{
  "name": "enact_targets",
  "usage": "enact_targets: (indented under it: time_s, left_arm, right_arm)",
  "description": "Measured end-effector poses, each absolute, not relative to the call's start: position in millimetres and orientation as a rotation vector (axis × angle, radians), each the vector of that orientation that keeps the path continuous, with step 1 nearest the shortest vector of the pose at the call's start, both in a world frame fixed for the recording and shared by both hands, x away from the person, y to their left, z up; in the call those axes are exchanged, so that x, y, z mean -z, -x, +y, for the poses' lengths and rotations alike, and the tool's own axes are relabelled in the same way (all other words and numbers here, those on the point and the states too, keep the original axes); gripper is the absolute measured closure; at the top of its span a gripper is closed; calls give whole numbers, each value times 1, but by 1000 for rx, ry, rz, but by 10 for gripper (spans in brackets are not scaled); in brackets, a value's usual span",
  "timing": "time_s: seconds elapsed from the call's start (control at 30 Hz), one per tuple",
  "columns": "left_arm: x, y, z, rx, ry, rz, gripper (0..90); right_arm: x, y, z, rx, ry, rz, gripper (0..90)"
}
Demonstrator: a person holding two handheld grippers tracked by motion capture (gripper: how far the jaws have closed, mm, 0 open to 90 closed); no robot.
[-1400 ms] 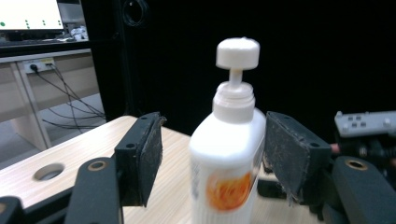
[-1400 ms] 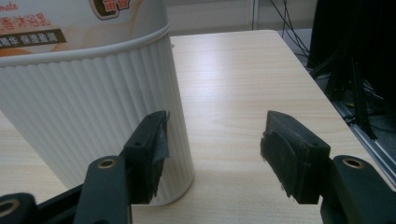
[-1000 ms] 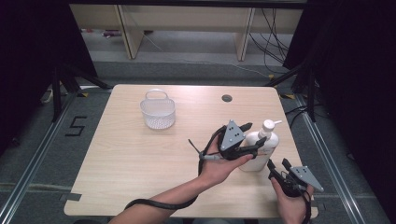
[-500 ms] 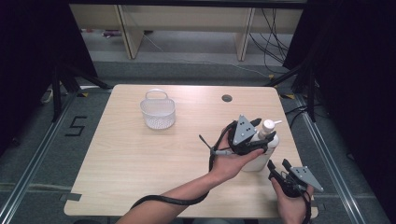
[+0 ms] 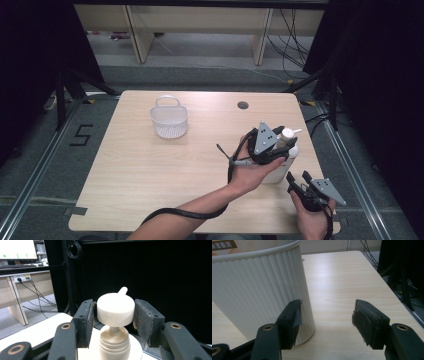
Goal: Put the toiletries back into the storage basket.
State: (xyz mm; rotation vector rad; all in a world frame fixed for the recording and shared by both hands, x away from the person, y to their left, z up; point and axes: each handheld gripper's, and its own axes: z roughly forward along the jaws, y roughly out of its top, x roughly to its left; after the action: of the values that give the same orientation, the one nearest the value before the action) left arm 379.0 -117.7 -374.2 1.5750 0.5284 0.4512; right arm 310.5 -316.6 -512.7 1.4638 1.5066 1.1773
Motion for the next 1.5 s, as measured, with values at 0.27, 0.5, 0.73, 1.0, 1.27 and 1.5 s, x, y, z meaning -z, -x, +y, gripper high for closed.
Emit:
enact_targets:
  time_s: [0.27,0.5,0.73,1.0,1.27,1.5]
  left_arm:
    - [376,-380,-120,-460,-1585,530,576]
    - [375,-380,-120,-456,-1589,541,577]
    - [376,-380,-122,-466,-1591,542,578]
    - [375,-380,-120,-452,-1602,523,589]
    - [367,-377,-115,-445,-1588,497,591]
    - [354,-377,-99,-450,-1582,493,591]
  right_arm:
    - [512,-310,-316,-1186,-1477,1505,399]
    - [513,-311,-316,-1184,-1471,1506,399]
    - [513,-310,-317,-1182,-1465,1515,399]
    - [512,-309,-317,-1168,-1481,1525,398]
    - [512,-309,-314,-1184,-1519,1514,398]
    - [511,-307,-313,-1196,-1541,1511,398]
